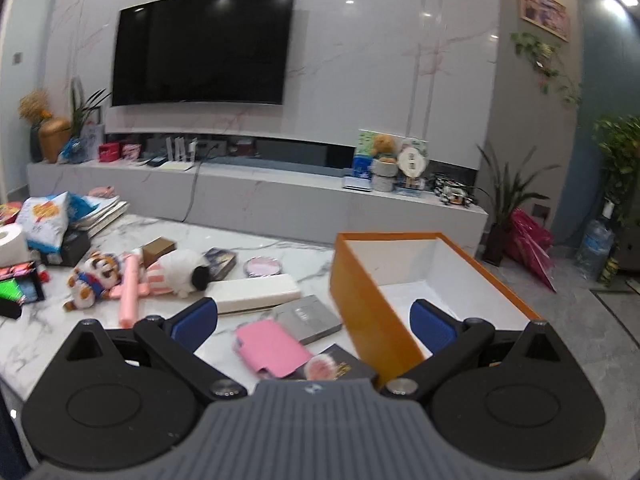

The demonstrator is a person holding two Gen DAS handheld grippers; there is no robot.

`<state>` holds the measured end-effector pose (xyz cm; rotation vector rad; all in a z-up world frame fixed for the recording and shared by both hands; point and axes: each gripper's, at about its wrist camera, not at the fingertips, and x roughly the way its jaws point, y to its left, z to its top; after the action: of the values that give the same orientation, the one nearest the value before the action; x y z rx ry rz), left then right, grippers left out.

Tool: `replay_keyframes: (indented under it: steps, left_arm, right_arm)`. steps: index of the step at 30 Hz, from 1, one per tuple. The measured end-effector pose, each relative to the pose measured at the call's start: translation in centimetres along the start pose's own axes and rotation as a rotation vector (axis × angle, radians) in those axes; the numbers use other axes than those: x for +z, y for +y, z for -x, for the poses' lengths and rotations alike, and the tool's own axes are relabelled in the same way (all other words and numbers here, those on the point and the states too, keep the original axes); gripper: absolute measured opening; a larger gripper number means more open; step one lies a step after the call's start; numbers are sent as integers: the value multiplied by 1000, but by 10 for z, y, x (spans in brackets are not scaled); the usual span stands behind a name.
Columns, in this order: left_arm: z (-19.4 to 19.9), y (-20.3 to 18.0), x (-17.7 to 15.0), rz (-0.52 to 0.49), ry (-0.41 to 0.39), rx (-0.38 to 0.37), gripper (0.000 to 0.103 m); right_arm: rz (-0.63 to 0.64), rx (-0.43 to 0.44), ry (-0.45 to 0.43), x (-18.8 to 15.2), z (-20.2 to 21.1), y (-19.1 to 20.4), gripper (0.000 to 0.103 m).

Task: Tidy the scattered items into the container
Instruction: 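Grasp the crocheted white bunny with the right tool while the left tool approaches the pink selfie stick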

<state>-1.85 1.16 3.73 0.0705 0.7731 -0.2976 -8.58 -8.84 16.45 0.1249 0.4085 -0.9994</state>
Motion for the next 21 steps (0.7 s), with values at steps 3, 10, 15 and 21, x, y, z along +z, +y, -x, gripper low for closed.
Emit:
replay_keyframes:
  steps: [3, 10, 15, 21]
  left_arm:
    - [-26, 3, -9, -22, -19, -87, 103]
    - [-76, -5, -15, 81, -5, -105, 103]
    - [-99, -7, -4, -2, 2, -51, 103]
    - [-130, 13, 24, -19, -13, 32, 103]
  right_arm:
    - [-64, 32, -34, -16, -8, -9, 103]
    - [-173, -38, 61, -53, -21, -17, 103]
    - [-130, -118, 120, -70, -23, -15, 103]
    - [-140, -99, 190, -72, -42, -5, 103]
